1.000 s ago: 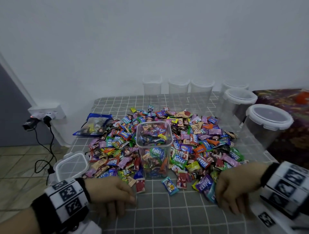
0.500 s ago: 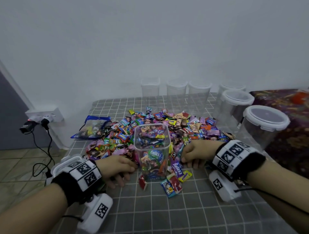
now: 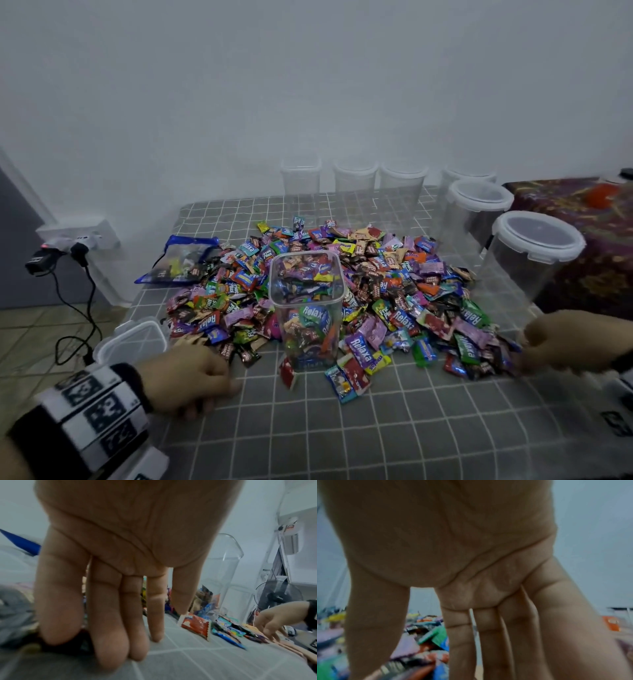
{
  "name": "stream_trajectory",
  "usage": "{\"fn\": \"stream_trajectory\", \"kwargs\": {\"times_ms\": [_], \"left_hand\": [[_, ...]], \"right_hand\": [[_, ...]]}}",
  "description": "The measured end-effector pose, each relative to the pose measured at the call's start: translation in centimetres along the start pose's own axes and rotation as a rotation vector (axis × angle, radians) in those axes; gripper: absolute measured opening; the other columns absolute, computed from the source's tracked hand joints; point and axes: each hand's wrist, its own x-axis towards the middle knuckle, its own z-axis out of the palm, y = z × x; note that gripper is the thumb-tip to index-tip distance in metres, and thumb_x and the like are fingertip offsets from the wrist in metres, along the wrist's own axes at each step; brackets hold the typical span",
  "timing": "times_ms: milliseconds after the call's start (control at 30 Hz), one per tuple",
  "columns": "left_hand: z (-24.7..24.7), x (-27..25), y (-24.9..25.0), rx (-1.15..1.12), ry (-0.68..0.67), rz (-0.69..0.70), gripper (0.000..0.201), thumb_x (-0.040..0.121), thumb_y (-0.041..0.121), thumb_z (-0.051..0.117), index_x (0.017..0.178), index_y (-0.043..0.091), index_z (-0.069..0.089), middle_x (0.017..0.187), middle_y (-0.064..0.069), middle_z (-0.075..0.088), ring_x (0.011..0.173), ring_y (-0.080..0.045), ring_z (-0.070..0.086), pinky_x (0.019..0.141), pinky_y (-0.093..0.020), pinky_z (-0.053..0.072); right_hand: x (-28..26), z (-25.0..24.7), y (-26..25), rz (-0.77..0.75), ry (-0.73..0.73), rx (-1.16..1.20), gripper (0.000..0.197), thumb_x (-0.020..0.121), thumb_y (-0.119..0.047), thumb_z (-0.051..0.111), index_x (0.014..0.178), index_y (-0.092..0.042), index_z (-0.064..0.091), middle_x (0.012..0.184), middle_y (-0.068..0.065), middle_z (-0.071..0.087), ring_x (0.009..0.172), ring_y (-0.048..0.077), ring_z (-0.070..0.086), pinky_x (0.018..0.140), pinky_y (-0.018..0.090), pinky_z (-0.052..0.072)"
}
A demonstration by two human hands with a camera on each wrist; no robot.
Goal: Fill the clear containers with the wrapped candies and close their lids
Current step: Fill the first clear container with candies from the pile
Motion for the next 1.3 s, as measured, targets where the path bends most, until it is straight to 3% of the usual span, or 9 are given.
{"fn": "stream_trajectory", "kwargs": {"times_ms": [100,200,333,400,567,700,867,1100,1300], "left_hand": [[-0.3,0.2,0.0,0.028,0.007,-0.026,0.026,0.094,0.038,0.053,0.075,0.021,0.060,0.065,0.007,0.062,0.052,-0.008,0.055,0.044,-0.017,0.042],[-0.2,0.6,0.2,-0.013,0.015,-0.045,0.026,0.093,0.037,0.055,0.074,0.020,0.060,0.063,0.006,0.061,0.048,-0.007,0.053,0.042,-0.017,0.041],[-0.1,1.4,0.5,-0.056,0.028,-0.063,0.028,0.092,0.035,0.056,0.069,0.019,0.059,0.058,0.004,0.058,0.043,-0.009,0.049,0.040,-0.018,0.041],[-0.3,1.9,0.8,-0.059,0.032,-0.059,0.027,0.090,0.037,0.058,0.069,0.019,0.060,0.061,0.003,0.060,0.045,-0.010,0.051,0.042,-0.020,0.042],[-0.7,3.6,2.1,-0.076,0.077,-0.050,0.026,0.090,0.034,0.060,0.071,0.016,0.060,0.063,0.000,0.059,0.046,-0.010,0.050,0.040,-0.020,0.040],[-0.9,3.8,2.5,-0.151,0.100,-0.016,0.022,0.091,0.028,0.059,0.074,0.014,0.060,0.066,-0.001,0.059,0.047,-0.011,0.050,0.041,-0.018,0.038],[-1.0,1.9,1.2,-0.050,0.127,0.096,0.023,0.090,0.029,0.060,0.080,0.010,0.064,0.066,0.003,0.063,0.052,-0.007,0.054,0.049,-0.021,0.044],[0.1,1.3,0.6,-0.114,-0.172,0.086,0.018,0.091,0.030,0.060,0.076,0.021,0.062,0.067,0.007,0.065,0.056,-0.007,0.059,0.059,-0.023,0.048],[0.4,3.7,1.9,-0.106,-0.106,0.075,0.024,0.091,0.030,0.058,0.070,0.021,0.062,0.064,0.003,0.063,0.051,-0.011,0.057,0.052,-0.025,0.046]], "right_hand": [[1.1,0.9,-0.3,-0.027,0.055,-0.190,0.045,0.080,-0.070,0.050,0.071,-0.026,0.048,0.081,-0.007,0.055,0.082,0.008,0.054,0.065,0.015,0.038],[1.4,1.3,-2.3,-0.148,0.015,-0.097,0.033,0.080,-0.065,0.055,0.077,-0.033,0.048,0.073,-0.015,0.060,0.083,0.003,0.056,0.076,0.016,0.042],[1.6,0.9,-5.3,-0.218,-0.003,-0.072,0.032,0.082,-0.058,0.059,0.075,-0.028,0.050,0.072,-0.011,0.058,0.068,0.004,0.052,0.061,0.013,0.039],[2.1,0.7,-7.0,-0.258,0.003,-0.110,0.033,0.083,-0.053,0.060,0.087,-0.020,0.059,0.087,-0.004,0.059,0.078,0.013,0.053,0.063,0.021,0.040],[3.2,-0.4,-11.6,-0.347,0.075,-0.147,0.031,0.085,-0.036,0.060,0.096,-0.008,0.064,0.091,0.009,0.059,0.080,0.019,0.049,0.068,0.026,0.043],[3.8,-1.5,-13.1,-0.378,0.079,-0.091,0.038,0.089,-0.040,0.058,0.104,-0.005,0.061,0.098,0.011,0.060,0.083,0.020,0.050,0.069,0.027,0.040],[1.5,-2.3,-9.5,-0.392,0.101,-0.009,0.025,0.090,-0.038,0.057,0.072,-0.023,0.047,0.069,-0.008,0.052,0.056,0.004,0.047,0.053,0.019,0.039],[-1.1,-0.2,-7.7,-0.291,-0.302,-0.104,0.027,0.081,-0.018,0.060,0.056,-0.026,0.057,0.038,-0.012,0.052,0.036,-0.001,0.047,0.041,0.008,0.035],[2.6,-0.7,-11.9,-0.424,-0.235,0.020,0.020,0.080,-0.010,0.058,0.062,-0.018,0.059,0.048,-0.007,0.055,0.047,0.005,0.049,0.047,0.015,0.041]]}}
